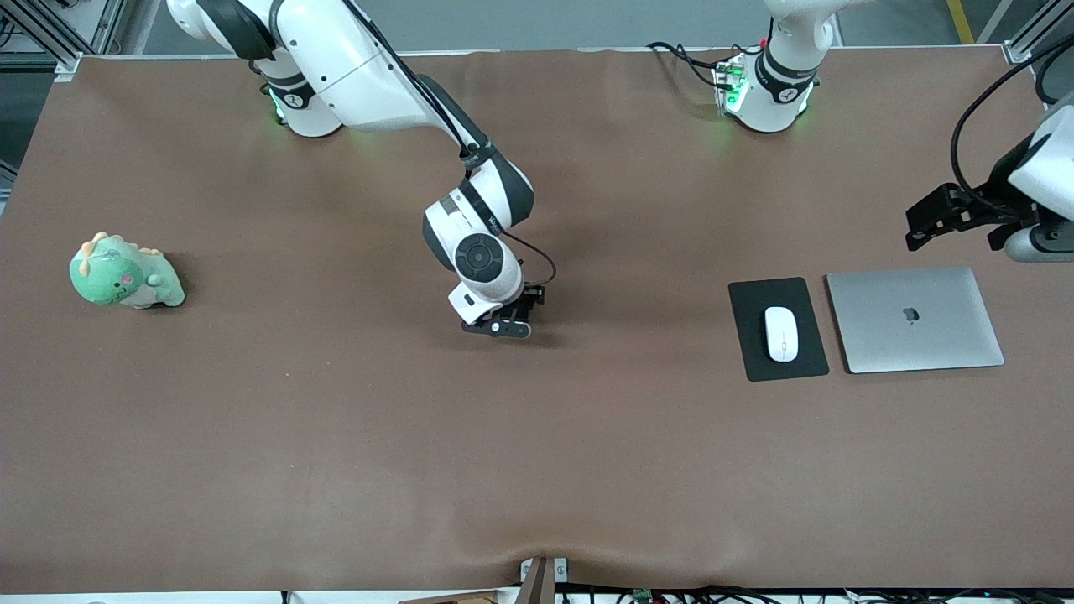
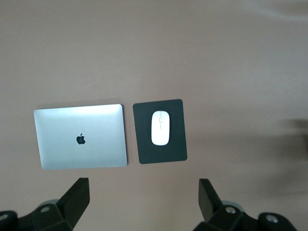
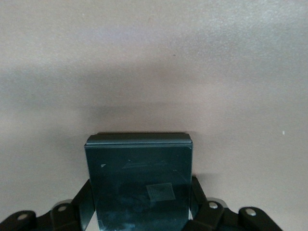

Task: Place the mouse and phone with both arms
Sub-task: 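Raise the left gripper away while the right gripper grasps the black phone, then carry the black phone with the right gripper toward the green plush toy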

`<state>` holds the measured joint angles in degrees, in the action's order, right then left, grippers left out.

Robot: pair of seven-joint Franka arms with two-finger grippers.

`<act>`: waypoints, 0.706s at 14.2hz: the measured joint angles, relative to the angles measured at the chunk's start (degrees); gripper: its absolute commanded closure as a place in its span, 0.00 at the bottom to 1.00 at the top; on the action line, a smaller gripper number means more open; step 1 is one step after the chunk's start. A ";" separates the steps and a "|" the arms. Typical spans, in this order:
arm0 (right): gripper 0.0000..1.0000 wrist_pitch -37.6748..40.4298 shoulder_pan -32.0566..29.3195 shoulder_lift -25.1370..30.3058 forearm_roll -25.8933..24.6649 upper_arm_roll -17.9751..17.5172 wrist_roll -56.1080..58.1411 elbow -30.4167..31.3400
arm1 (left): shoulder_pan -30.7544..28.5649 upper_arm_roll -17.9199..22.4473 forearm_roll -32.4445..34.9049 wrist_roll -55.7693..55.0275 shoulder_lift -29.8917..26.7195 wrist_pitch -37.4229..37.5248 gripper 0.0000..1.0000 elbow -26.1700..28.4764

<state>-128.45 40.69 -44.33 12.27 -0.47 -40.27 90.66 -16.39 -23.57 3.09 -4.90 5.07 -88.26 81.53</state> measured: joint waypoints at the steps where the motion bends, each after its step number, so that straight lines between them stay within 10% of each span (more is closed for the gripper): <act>1: 1.00 2.06 -0.08 0.17 0.00 0.38 0.00 -0.53 | -0.28 0.00 -0.43 0.38 -0.01 0.18 0.00 0.00; 10: 1.00 20.32 -10.33 9.67 0.00 1.59 6.23 -1.96 | -0.16 -0.35 -0.59 0.27 -0.67 0.90 0.00 0.01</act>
<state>-108.13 30.36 -34.65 12.27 1.13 -34.05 88.70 -16.55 -23.92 2.50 -4.63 4.40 -87.36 81.54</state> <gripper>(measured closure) 0.203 0.000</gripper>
